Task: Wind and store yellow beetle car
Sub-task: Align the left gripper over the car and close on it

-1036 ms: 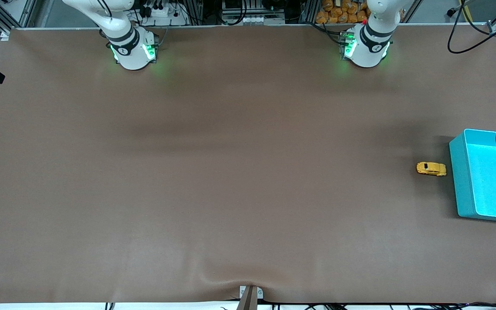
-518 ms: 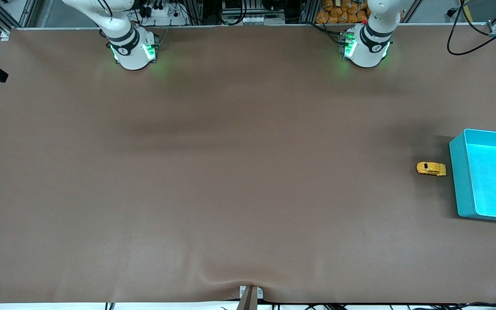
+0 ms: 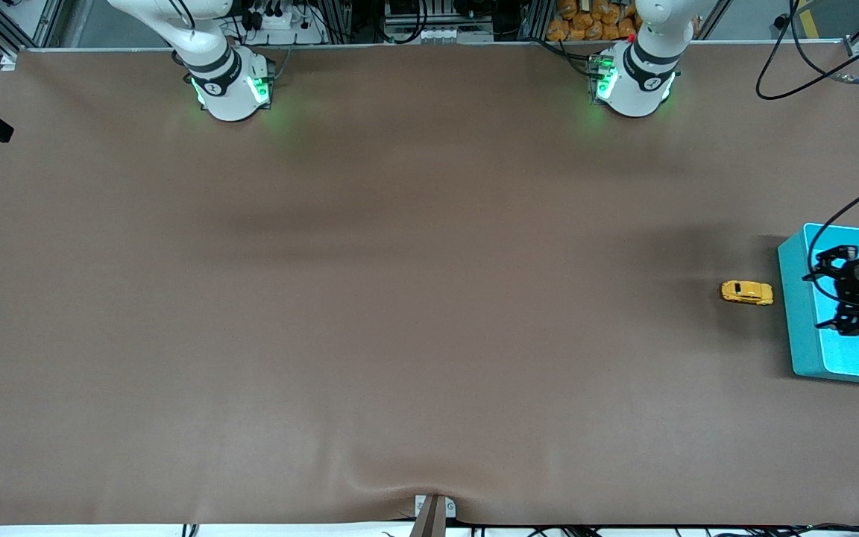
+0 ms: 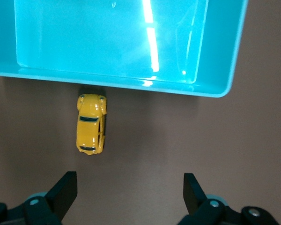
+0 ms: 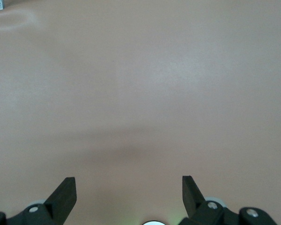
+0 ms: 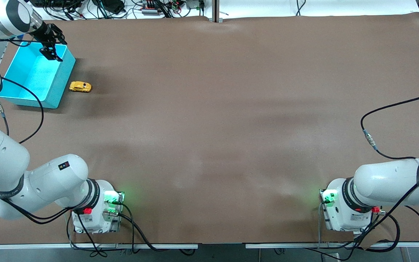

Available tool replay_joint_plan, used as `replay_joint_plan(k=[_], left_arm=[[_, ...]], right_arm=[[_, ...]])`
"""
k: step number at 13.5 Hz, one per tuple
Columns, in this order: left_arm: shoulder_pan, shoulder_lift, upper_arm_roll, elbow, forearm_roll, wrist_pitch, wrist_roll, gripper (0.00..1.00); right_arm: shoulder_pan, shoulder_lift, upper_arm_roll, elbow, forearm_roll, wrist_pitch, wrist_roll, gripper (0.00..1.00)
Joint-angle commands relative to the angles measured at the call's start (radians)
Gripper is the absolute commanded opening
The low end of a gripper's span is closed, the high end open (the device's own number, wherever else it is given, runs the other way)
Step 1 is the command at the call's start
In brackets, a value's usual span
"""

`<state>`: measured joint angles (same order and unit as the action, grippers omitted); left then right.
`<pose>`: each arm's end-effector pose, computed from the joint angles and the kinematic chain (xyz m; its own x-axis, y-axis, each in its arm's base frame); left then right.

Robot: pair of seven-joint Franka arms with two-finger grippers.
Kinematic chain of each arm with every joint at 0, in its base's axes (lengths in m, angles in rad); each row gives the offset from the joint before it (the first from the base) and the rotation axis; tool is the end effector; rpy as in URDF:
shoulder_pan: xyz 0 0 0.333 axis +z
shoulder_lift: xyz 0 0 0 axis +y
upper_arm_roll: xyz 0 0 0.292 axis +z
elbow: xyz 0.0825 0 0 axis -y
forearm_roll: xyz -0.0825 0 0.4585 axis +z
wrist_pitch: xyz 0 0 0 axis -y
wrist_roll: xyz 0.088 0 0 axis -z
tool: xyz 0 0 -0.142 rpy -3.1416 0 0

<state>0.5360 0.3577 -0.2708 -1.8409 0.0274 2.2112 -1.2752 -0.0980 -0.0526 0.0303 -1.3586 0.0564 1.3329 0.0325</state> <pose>0.6647 0.1852 0.2427 0.0303 0.9977 -0.0607 0.9986 -0.0275 0.0455 0.5790 -0.0297 0.6892 0.9959 -0.0867 0.0255 -0.0853 -0.9949 -0.0537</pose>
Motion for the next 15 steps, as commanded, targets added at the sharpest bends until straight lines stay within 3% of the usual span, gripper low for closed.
replay_joint_plan(k=[1, 8, 15], left_arm=[[-0.002, 0.018, -0.004, -0.021, 0.019, 0.010, -0.012, 1.00], [-0.002, 0.040, -0.001, -0.208, 0.132, 0.211, -0.012, 1.00], [0.055, 0.092, 0.005, -0.251, 0.269, 0.274, -0.012, 1.00]], right_arm=[[0.015, -0.027, -0.003, -0.022, -0.020, -0.001, 0.021, 1.00], [0.015, -0.026, -0.004, -0.027, -0.021, -0.003, 0.021, 1.00], [0.020, -0.013, -0.006, -0.025, -0.040, 0.003, 0.020, 1.00]])
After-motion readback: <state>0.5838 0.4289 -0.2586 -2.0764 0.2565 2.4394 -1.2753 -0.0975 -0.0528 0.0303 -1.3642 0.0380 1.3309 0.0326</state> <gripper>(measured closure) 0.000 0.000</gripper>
